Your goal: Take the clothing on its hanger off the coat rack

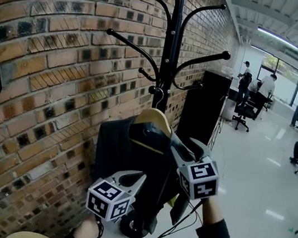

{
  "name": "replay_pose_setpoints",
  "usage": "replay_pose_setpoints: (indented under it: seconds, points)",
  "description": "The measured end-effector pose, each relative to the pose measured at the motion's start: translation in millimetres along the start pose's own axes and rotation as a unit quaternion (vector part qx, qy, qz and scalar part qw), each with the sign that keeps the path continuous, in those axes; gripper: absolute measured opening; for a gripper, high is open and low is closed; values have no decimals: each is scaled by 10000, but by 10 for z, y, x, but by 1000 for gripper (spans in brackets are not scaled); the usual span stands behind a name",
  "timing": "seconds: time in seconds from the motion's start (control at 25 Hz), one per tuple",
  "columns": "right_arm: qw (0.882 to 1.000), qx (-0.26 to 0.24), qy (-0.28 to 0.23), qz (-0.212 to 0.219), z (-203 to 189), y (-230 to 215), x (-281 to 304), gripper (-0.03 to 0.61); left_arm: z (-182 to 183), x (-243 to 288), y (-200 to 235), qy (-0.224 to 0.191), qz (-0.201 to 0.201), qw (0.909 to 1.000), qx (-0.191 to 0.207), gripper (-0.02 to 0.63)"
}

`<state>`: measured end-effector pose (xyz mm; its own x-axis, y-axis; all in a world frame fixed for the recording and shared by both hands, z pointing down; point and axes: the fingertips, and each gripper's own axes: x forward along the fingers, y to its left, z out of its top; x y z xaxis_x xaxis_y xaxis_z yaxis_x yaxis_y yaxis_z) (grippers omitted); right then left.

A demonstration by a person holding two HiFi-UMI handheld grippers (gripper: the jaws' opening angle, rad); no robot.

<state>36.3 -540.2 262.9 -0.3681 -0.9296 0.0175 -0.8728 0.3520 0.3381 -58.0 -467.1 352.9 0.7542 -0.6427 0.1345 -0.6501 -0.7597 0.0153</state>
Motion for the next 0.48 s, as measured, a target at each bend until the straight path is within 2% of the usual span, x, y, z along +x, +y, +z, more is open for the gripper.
replay_pose_setpoints:
  seconds: [0.12, 0.24, 0.4, 0.48]
  points:
    - [9991, -269, 310, 111, -59, 14, 137, 245, 15, -22, 3, -17, 8, 10000, 0, -9]
    - [9968, -556, 549, 173, -89, 32, 285, 250, 18, -33, 2, -30, 24, 10000, -24, -11]
    - [9927, -774, 913, 125, -156, 43, 413, 250, -10, -40, 3, -29, 44, 10000, -74, -9]
    - [9922, -775, 971, 40, -190, 5, 443, 220, -34, -47, 18, -23, 66, 9999, -105, -11]
